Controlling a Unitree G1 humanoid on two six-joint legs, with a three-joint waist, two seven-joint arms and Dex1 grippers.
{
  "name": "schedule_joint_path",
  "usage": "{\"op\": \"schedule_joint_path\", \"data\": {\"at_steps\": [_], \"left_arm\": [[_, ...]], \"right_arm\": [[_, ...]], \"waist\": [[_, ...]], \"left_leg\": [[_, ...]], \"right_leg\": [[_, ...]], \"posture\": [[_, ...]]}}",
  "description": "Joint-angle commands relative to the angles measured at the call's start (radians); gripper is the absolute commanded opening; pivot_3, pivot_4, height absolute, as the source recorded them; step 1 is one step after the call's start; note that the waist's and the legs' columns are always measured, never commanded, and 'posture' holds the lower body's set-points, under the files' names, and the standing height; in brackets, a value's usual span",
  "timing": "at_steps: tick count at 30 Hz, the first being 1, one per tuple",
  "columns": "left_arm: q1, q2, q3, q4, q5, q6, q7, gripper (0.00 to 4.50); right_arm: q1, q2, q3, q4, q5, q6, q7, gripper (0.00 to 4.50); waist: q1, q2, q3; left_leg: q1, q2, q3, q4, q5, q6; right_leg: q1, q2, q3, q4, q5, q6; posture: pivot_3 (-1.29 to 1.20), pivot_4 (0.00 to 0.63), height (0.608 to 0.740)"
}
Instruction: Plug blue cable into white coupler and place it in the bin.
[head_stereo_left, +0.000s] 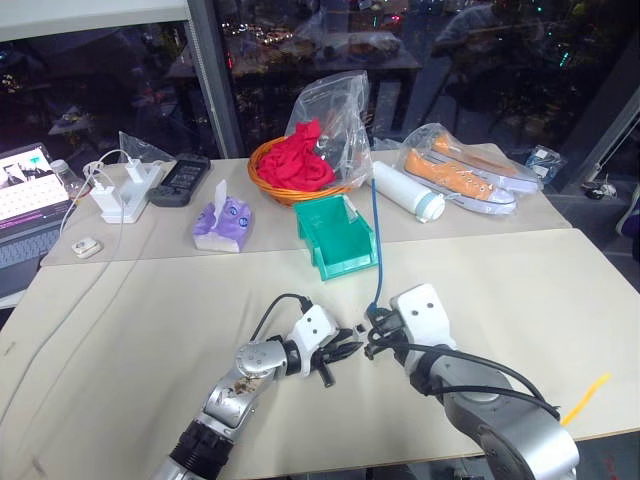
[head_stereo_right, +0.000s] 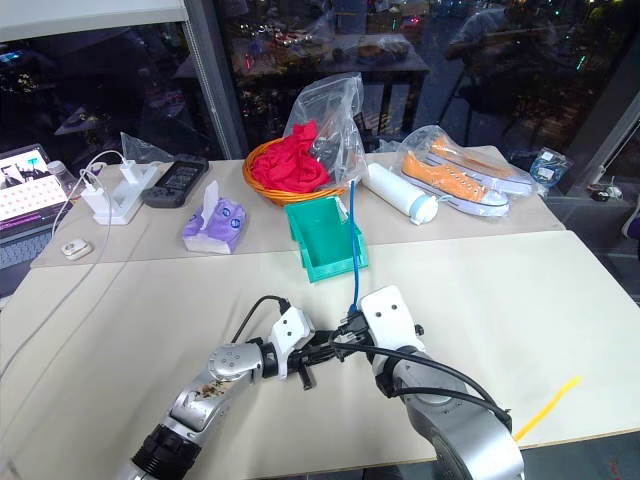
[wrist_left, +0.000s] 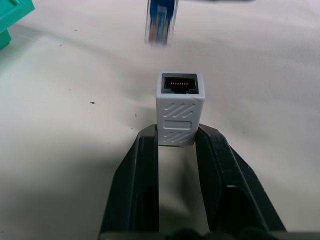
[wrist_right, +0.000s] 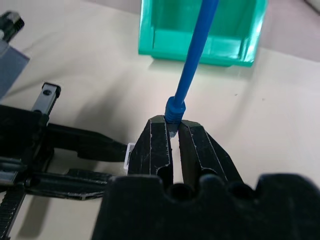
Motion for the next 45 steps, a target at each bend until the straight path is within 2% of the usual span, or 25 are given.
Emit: {"op": "schedule_joint_path", "data": {"at_steps": [1,21,45], "left_arm": [[-0.003,-0.005,0.007,-0.017,-0.007,0.001,0.003,0.61],[0.003,-0.001,0.009,-0.035,-0.007,0.013,0.009,0.61],[0.009,0.009,0.012,-0.044,-0.008,0.016,0.010,0.61]], "right_arm": [[0.009,-0.001,-0.002,-0.044,-0.005,-0.036,0.009,0.00],[0.072,-0.011,0.035,0.037,-0.002,-0.144,0.086,0.00],[0.076,-0.015,0.062,0.062,-0.022,-0.111,0.086,0.00]], "waist": [[0.000,0.000,0.000],[0.001,0.000,0.000],[0.000,0.000,0.000]], "left_leg": [[0.000,0.000,0.000,0.000,0.000,0.000],[0.000,0.000,0.000,0.000,0.000,0.000],[0.001,0.000,0.000,0.000,0.000,0.000]], "right_leg": [[0.000,0.000,0.000,0.000,0.000,0.000],[0.000,0.000,0.000,0.000,0.000,0.000],[0.000,0.000,0.000,0.000,0.000,0.000]], "posture": [[0.00,0.150,0.732],[0.00,0.150,0.732],[0.00,0.150,0.732]]}}
